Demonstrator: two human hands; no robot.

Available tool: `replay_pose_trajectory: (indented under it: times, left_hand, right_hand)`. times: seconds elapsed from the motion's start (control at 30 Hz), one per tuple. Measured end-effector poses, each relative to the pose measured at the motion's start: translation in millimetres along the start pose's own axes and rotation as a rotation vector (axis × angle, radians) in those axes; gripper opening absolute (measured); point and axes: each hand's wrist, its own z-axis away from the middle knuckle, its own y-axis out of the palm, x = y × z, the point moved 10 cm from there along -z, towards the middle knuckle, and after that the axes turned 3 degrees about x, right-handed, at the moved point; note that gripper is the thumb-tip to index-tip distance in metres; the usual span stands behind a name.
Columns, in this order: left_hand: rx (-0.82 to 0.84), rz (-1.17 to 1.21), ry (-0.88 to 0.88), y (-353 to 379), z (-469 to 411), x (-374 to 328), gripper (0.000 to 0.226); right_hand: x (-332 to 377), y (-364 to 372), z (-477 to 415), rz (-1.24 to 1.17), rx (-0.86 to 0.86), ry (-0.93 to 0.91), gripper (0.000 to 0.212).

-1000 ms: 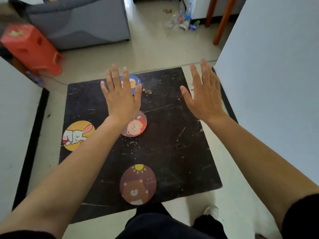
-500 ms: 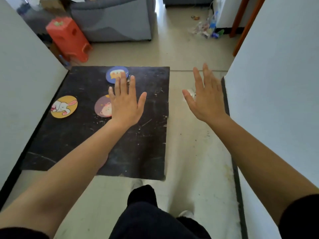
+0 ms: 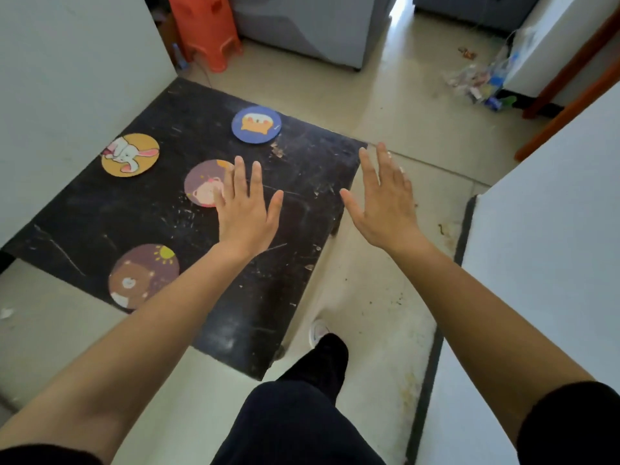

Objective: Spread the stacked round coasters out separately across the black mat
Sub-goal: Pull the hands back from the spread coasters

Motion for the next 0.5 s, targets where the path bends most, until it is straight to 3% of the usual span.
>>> replay_pose_trajectory:
  times: [0.2, 0.5]
  left_hand:
    - [0.118, 0.033, -0.188, 42, -63, 3, 0.072]
    - [0.032, -0.001, -0.371, -21, -122, 58, 0.071]
  right_hand:
    - [-9, 24, -87, 0.035, 0.117, -0.143, 0.074]
    - [72, 11, -218, -0.041, 0.125, -0.43, 0.071]
